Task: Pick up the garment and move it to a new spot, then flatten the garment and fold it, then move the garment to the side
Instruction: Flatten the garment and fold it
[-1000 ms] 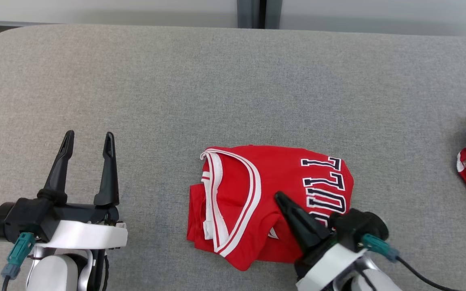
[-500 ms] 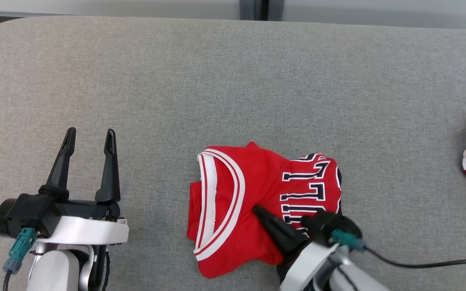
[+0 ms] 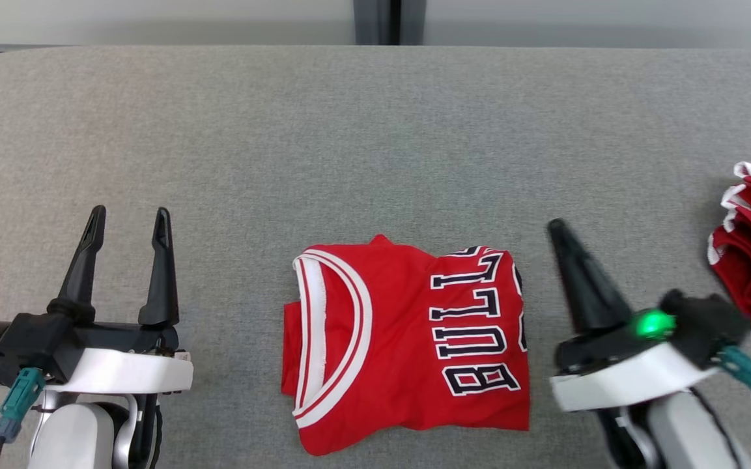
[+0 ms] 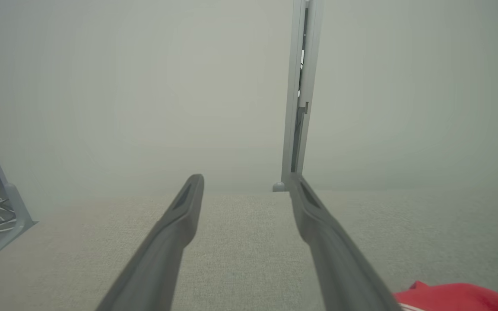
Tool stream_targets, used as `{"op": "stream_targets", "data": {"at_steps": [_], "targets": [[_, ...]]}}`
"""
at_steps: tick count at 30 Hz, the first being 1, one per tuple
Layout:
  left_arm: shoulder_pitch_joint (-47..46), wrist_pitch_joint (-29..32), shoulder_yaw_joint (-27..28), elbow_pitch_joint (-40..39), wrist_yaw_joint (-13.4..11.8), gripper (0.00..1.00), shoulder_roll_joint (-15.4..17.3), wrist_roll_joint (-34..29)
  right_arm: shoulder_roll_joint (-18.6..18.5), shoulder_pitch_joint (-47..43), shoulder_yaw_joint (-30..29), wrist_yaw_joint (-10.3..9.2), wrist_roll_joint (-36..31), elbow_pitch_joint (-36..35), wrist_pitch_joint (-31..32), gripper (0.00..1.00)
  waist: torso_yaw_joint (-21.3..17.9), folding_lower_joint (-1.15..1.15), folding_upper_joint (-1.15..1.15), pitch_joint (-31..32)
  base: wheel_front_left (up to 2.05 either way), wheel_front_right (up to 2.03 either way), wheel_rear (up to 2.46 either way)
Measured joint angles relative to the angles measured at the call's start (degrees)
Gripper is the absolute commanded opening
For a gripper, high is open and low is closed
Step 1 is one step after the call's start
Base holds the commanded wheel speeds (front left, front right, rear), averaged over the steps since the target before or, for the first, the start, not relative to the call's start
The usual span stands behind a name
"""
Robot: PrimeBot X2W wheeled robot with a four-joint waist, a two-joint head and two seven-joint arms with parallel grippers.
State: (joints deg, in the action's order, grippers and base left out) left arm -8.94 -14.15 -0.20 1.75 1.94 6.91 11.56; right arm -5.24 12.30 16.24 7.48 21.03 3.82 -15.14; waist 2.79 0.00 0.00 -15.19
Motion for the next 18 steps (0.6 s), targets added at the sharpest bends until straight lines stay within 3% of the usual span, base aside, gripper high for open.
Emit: {"op": "stream_targets", "data": {"at_steps": [3,4,6,7,18], "targets": [[0.1,0.1,0.1,-0.7,-0.3,1.00,0.4,-0.1,0.1,-2.2,-6.0,0.01,-2.3,-4.8,0.0,0.00,-1.0,0.00,0.00,0.5,0.00,0.00,0.00],[0.2,0.3,0.0,-0.9,-0.4,1.00,0.6,-0.1,0.2,-2.8,-8.2,0.01,-2.8,-6.0,0.6,0.14,-1.3,0.00,0.00,0.8,0.00,0.00,0.00],[0.4,0.6,-0.1,-1.1,-0.5,1.00,1.0,-0.4,0.5,-4.1,-11.7,0.00,-4.1,-7.7,2.5,0.96,-1.8,0.00,0.00,1.3,0.00,0.00,0.00],[0.4,0.8,-0.2,-1.4,-0.5,1.00,1.0,-0.5,0.7,-4.6,-12.9,0.00,-5.0,-8.8,3.1,1.00,-2.0,0.00,0.00,1.5,0.00,0.00,0.00],[2.5,1.4,-1.4,-2.6,-1.2,1.00,1.0,-1.0,1.8,-10.5,-21.5,0.01,-11.0,-12.8,9.1,1.00,-1.7,0.00,0.00,4.1,0.00,0.00,0.00]]}}
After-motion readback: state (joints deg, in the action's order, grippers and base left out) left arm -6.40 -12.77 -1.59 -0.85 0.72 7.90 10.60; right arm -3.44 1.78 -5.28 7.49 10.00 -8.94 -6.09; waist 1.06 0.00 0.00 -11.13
